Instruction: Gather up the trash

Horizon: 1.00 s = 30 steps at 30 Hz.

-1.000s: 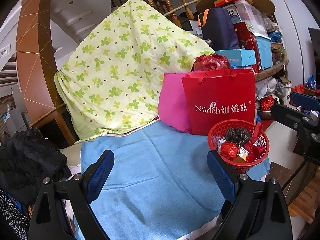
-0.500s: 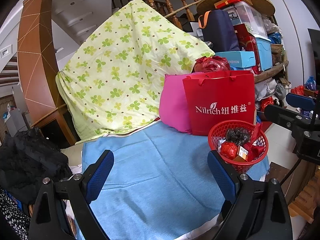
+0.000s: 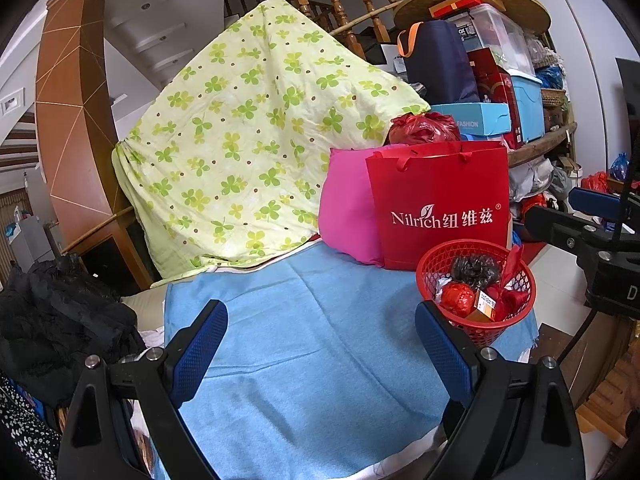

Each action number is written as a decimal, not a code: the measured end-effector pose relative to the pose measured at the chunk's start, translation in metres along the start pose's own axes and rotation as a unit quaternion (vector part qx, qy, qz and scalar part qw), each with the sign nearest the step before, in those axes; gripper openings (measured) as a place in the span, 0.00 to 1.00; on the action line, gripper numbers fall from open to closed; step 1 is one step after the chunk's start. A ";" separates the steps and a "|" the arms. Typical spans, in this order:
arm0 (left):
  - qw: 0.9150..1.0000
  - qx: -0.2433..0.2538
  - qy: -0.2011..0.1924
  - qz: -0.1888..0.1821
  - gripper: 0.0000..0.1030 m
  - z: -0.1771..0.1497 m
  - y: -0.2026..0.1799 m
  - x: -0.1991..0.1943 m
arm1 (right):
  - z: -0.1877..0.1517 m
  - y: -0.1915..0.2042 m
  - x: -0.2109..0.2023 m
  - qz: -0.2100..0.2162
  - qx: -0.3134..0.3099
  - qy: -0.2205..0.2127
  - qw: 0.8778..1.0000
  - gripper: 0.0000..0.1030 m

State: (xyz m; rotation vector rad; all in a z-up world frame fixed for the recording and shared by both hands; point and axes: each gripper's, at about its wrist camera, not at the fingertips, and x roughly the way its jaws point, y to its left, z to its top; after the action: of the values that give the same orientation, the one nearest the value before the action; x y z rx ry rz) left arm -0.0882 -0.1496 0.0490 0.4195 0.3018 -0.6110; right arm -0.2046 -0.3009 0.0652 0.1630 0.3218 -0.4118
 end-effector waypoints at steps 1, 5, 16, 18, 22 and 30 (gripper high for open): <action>1.000 0.000 -0.001 0.000 0.92 0.000 0.000 0.001 | 0.000 0.000 0.000 0.001 0.000 0.001 1.000 0.79; 1.000 0.001 0.000 -0.001 0.92 -0.002 0.001 -0.002 | 0.000 -0.001 0.001 0.001 0.002 0.001 1.000 0.79; 1.000 0.001 0.000 0.000 0.92 -0.002 0.001 -0.002 | -0.001 -0.001 0.002 0.001 0.002 0.002 1.000 0.79; 1.000 0.001 0.000 -0.001 0.92 -0.003 0.001 -0.004 | -0.001 -0.001 0.002 0.001 0.002 0.003 1.000 0.79; 1.000 0.000 0.000 -0.001 0.92 -0.002 0.001 -0.003 | -0.001 -0.001 0.002 0.002 0.003 0.003 1.000 0.79; 1.000 0.004 -0.001 -0.004 0.92 -0.004 -0.002 -0.005 | -0.001 -0.003 0.003 0.001 0.009 0.001 1.000 0.79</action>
State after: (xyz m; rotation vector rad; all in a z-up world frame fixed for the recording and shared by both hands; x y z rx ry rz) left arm -0.0939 -0.1464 0.0473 0.4257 0.2989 -0.6197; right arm -0.2040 -0.3044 0.0631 0.1804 0.3201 -0.4123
